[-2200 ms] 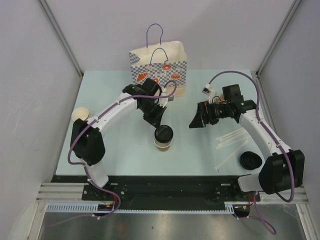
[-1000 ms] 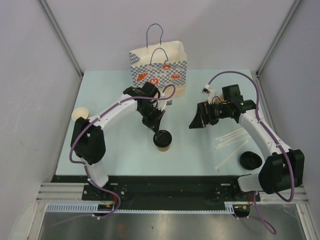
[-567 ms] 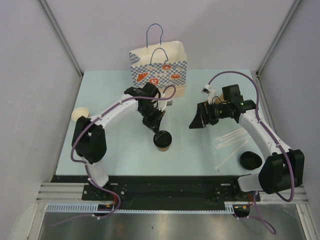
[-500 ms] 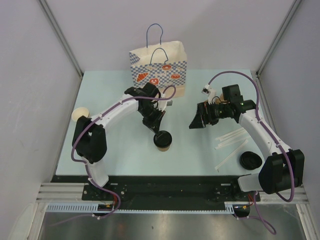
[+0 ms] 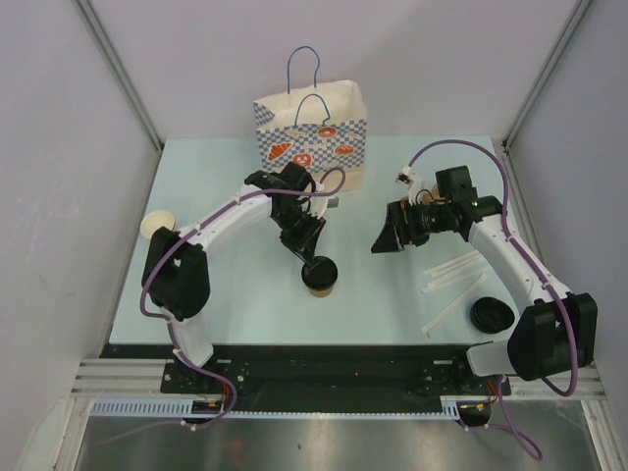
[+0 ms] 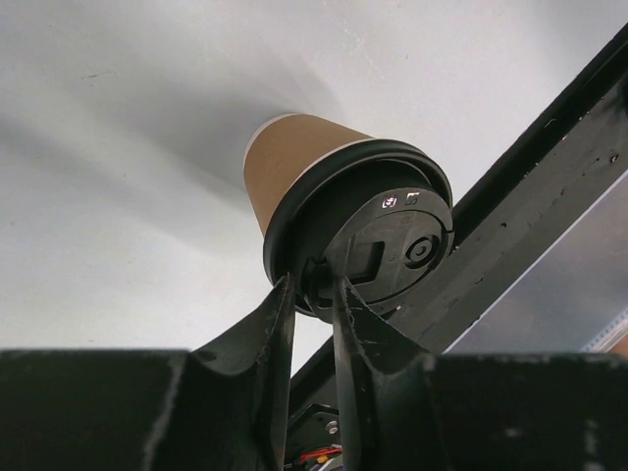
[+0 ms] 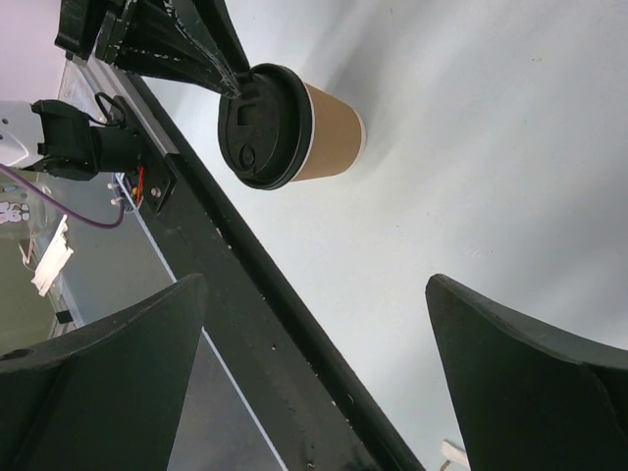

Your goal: Pack the takeout coffee

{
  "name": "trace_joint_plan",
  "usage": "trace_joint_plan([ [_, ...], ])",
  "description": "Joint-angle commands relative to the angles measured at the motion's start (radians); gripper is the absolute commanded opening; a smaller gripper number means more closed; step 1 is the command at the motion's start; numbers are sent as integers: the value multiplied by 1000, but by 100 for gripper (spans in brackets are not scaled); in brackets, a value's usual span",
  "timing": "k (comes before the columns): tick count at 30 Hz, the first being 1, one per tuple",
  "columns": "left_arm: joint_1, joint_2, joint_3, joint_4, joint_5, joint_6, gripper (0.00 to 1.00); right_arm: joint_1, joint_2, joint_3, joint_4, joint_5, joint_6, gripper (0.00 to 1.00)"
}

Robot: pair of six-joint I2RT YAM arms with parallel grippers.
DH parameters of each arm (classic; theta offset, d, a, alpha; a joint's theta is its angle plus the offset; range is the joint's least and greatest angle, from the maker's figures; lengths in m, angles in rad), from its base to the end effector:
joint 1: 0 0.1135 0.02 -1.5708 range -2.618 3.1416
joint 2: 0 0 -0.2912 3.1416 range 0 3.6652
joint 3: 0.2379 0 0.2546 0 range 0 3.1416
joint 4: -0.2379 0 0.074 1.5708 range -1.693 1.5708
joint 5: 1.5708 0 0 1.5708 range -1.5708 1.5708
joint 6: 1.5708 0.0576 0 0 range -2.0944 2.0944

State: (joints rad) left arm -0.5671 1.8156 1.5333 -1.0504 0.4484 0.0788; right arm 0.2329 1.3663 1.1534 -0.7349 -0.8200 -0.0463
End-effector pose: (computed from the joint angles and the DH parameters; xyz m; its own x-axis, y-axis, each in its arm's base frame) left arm 0.3026 -0.2223 0.2624 -0.7722 0.5759 -0.2683 0.6331 0.6619 -0.4014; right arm 0.2642 0.1059 0.3130 -0.7629 -0.2134 -0.6103 -0.6085 0.5561 0.5661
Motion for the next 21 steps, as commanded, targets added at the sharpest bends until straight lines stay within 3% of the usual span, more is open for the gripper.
trace_joint_plan([
  [1,4,-24,44,9,12,4,30,5,-3,9,5,-8,-20,100],
  [6,6,-51,77,4,1,15,43,3,-7,9,5,-11,-20,100],
  [10,15,-70,102,0,-2,19,48,5,-7,9,9,-13,-18,100],
  [17,82,-160,114,27,100,33,59,13,-10,14,25,-8,-18,100],
  [19,134,-214,74,91,200,30,74,19,-4,25,29,-13,-18,100],
  [21,156,-314,16,142,242,21,78,29,0,31,41,-27,-12,100],
])
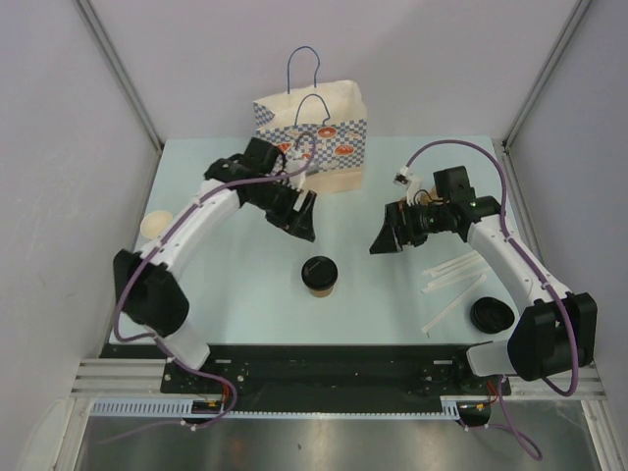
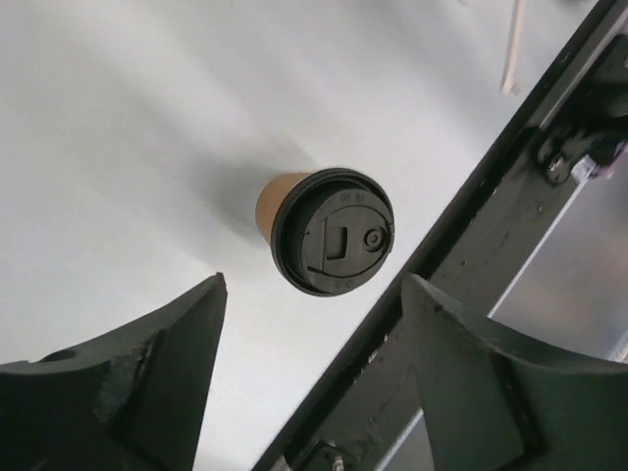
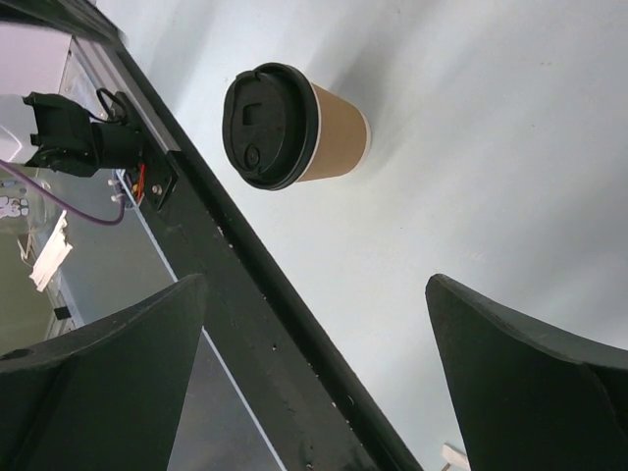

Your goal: Pack the takeout coffee

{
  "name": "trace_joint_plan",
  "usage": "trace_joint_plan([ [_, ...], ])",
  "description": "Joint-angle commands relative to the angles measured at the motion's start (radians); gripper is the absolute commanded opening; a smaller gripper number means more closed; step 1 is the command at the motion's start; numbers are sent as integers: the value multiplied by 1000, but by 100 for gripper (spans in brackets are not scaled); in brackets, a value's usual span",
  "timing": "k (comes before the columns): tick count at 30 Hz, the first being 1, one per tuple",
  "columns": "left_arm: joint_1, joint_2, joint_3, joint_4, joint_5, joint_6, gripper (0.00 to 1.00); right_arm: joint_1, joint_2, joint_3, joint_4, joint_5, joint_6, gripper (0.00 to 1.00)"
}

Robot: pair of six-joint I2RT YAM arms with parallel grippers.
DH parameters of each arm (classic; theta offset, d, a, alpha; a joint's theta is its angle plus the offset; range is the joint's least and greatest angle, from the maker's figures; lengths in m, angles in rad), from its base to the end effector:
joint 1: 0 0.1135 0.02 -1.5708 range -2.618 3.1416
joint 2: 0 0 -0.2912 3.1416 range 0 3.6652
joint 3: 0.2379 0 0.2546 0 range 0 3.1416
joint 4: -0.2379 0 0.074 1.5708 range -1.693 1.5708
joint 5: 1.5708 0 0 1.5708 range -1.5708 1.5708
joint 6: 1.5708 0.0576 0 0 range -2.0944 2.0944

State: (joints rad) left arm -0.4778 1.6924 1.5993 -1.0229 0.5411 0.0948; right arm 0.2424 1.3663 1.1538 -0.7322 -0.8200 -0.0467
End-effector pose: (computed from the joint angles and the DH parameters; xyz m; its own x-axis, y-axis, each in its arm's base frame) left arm 0.3073 -0.1926 0.3285 -0.7378 0.4734 -0.4811 0.6679 0.6150 -0.4191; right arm 0.2634 0.1085 0.3133 -0.7587 -0.2204 -0.6130 -0.6158 0.5498 0.5645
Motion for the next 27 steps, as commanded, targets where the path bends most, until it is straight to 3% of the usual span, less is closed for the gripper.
trace_joint_plan([
  [1,82,-223,-74,165,157,0,79,29,4,40,56,-42,2,100],
  [6,116,-488,-313,361,178,-66,79,78,40,78,122,-171,42,100],
  [9,151,-606,-491,513,316,-170,80,124,76,92,167,-212,103,100],
  [13,154,-678,-706,827,442,-451,79,173,143,93,240,-275,203,100],
  [17,154,-648,-895,1079,478,-657,64,204,230,95,319,-384,333,97],
  [19,154,-616,-940,1191,471,-745,56,221,258,93,350,-398,378,89],
  [20,153,-600,-972,1224,465,-769,47,225,279,93,356,-410,386,85],
  [21,153,-587,-983,1268,461,-791,43,236,290,95,370,-415,405,76],
  [23,153,-544,-998,1303,464,-840,35,248,307,95,384,-424,422,68],
  [24,153,-533,-1001,1339,462,-866,32,255,321,93,399,-427,430,57],
  [27,148,-499,-1009,1385,456,-902,24,287,355,93,438,-442,472,42],
])
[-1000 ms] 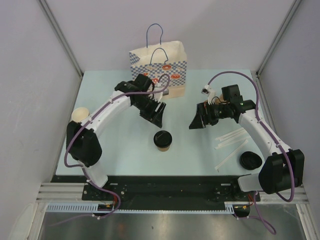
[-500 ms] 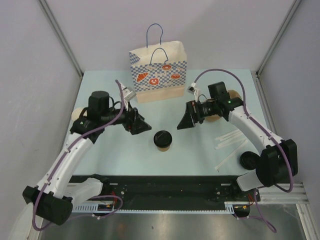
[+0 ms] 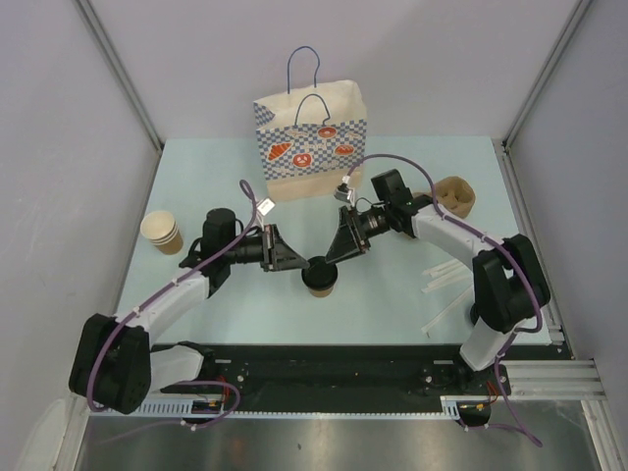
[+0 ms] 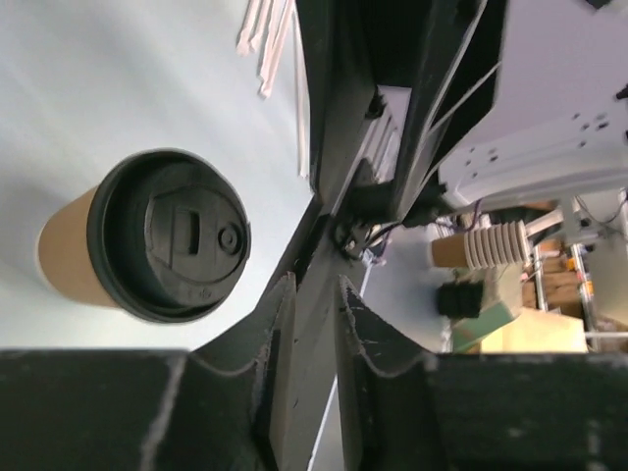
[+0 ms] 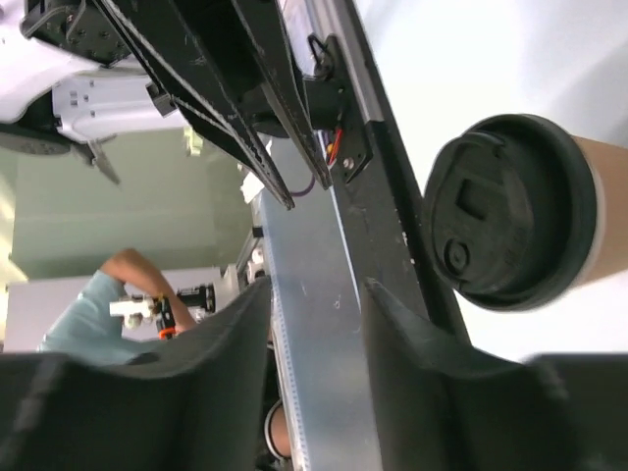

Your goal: Pack the takeout coffee

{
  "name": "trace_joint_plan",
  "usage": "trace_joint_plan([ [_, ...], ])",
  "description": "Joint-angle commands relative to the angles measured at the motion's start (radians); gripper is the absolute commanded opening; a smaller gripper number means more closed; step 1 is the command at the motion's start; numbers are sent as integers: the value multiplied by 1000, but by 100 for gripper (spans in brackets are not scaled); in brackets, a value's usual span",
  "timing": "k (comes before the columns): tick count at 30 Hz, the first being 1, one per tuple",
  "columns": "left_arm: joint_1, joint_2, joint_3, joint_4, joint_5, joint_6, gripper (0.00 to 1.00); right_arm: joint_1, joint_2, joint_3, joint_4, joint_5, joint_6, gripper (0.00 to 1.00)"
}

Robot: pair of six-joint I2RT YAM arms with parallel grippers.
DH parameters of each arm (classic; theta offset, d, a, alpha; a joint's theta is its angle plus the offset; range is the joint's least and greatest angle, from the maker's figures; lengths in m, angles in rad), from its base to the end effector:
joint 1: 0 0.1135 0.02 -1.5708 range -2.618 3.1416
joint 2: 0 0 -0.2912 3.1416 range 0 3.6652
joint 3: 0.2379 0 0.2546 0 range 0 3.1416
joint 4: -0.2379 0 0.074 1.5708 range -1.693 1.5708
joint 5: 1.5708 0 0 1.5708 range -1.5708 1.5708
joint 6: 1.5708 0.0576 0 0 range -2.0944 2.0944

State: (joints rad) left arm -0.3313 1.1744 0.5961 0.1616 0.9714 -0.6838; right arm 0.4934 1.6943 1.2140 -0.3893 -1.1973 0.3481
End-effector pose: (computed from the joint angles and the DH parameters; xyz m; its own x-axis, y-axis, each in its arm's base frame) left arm 0.2162 -0.1246 0.2540 -0.8637 -0.0798 -0.4977 0.4539 0.3063 -0.8367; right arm 0.2955 0.2198 0.2688 -0.8720 -0.3276 -0.3638 -0.4302 0.1581 0.8888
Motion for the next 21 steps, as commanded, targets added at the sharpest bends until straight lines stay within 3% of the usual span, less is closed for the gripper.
trace_joint_plan([
  [1,-2,22,-4,204,24,-125,24,49,36,35,102,-71,95,40],
  [11,-71,126,5,133,-42,-82,18,68,119,33,41,-50,54,20],
  [21,-80,244,56,84,-57,-42,15,48,189,33,10,-15,32,15],
])
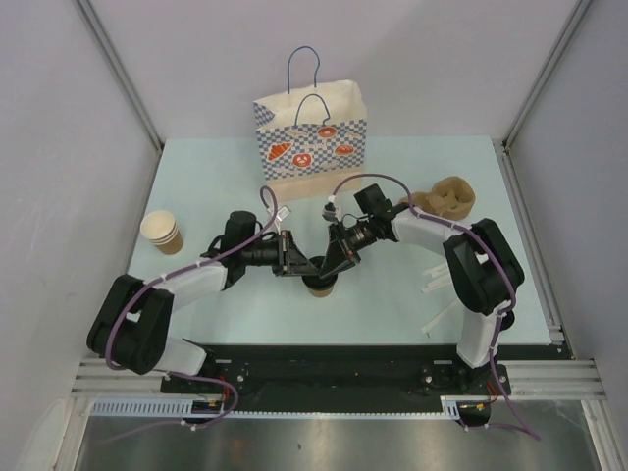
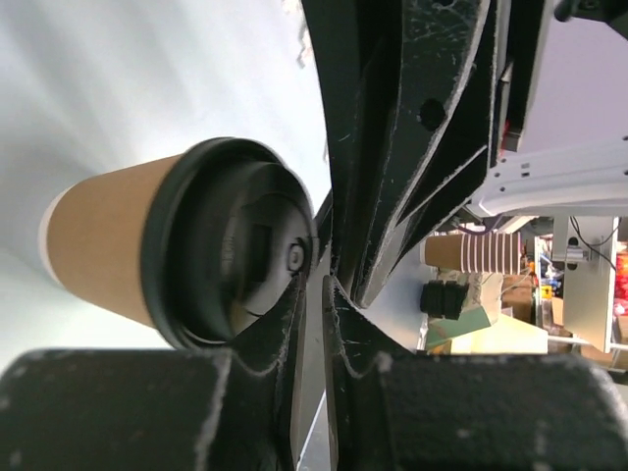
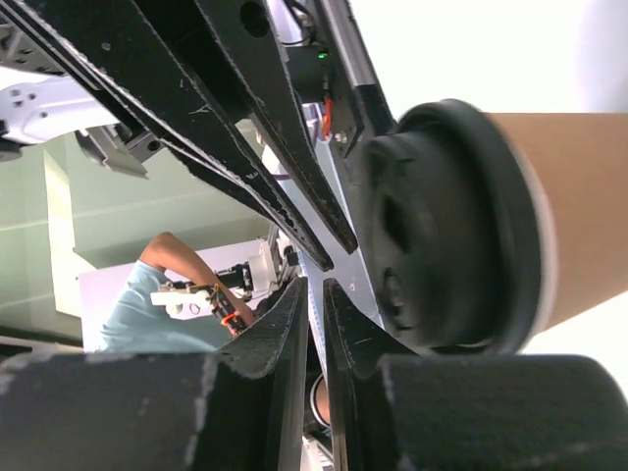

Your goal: Pack the takeout coffee

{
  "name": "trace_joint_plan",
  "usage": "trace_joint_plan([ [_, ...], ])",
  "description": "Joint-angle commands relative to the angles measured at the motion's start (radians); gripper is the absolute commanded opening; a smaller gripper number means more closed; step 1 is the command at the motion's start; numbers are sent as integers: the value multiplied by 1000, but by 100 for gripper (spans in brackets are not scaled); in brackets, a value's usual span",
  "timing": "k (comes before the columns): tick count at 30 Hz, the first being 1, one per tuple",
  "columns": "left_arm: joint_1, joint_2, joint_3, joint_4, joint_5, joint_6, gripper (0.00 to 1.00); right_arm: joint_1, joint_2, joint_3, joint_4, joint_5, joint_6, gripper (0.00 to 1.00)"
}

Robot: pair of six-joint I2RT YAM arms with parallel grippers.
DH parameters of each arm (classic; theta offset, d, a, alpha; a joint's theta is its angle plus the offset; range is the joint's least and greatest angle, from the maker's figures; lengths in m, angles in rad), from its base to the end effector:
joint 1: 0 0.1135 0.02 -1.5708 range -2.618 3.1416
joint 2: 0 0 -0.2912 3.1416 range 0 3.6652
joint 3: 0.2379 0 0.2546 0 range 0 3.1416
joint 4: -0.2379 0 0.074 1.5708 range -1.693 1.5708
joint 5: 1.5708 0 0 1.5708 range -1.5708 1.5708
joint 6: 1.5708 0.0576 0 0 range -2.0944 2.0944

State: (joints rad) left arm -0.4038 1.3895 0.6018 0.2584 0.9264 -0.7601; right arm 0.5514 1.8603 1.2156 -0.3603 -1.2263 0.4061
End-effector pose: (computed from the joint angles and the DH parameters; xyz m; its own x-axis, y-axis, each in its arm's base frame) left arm 0.2378 -0.1517 0.2121 -0.9364 -0.0500 -0.3475 0.3111 0.3405 -0.8873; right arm 0.3013 0.2489 0.2130 -0.9003 -0.3970 -0.1786 -0.2733 0.1961 0.9417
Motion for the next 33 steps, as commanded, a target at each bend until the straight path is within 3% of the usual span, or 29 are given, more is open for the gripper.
trace_joint_plan([
  [1,-9,35,55,-45,-27,57,15,-11,30,32,-29,20,-32,15],
  [12,-12,88,84,-120,-66,102,15,-25,117,32,-129,203,-101,2],
  [33,16,290,84,-139,-78,123,11,-51,189,32,-124,225,-78,0],
])
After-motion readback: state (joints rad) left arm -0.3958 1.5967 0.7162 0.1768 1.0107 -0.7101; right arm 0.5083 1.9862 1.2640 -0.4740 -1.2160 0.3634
